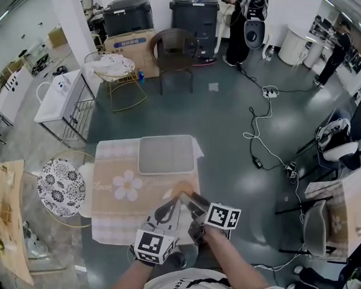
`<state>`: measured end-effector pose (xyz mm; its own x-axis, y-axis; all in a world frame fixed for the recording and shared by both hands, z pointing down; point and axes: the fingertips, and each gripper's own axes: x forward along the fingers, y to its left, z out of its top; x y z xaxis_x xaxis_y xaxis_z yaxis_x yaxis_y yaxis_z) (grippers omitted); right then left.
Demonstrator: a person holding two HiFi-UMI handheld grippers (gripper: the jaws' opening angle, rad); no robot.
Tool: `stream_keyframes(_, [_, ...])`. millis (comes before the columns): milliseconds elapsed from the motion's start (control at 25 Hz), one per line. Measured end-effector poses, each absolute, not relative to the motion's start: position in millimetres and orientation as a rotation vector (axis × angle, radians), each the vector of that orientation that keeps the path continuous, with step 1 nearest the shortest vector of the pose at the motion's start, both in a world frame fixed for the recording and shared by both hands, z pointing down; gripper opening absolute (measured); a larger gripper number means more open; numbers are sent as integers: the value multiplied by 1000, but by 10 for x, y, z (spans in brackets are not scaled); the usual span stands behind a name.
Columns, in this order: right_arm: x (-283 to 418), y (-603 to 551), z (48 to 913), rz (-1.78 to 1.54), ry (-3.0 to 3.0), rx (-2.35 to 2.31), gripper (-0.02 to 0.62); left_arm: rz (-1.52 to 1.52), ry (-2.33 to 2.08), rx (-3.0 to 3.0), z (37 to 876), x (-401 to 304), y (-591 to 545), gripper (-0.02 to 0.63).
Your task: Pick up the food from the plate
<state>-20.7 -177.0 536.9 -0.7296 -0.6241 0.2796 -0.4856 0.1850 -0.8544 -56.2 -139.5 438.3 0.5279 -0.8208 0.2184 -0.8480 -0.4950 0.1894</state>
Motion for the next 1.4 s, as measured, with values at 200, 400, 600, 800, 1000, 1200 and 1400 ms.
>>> stream_keyframes(200, [-236, -1794, 5001, -1515, 2337, -1077, 255, 124, -1396, 2509, 4085, -561, -1374, 6])
stream_keyframes(400, [-241, -1866, 4679, -1437, 2354, -1071, 255, 108, -1404, 2534, 3820, -572, -1420, 6])
stream_keyframes(600, [-211, -1869, 4530, -1385, 2364, -1086, 255, 77, -1408, 2559, 3661, -560, -1417, 6])
stream_keyframes(800, [-227, -1850, 4479, -1360, 2379, -1092, 255, 71, -1408, 2567, 3637, -571, -1413, 6])
stream_keyframes(1000, [-217, -1822, 4441, -1345, 2383, -1100, 255, 75, -1412, 2566, 3632, -578, -1396, 5])
stream_keyframes(1200, [-214, -1795, 4418, -1331, 2388, -1103, 255, 74, -1426, 2564, 3631, -598, -1378, 6])
stream_keyframes(1400, [-191, -1796, 4445, -1328, 2387, -1108, 255, 72, -1432, 2564, 3645, -585, -1392, 5])
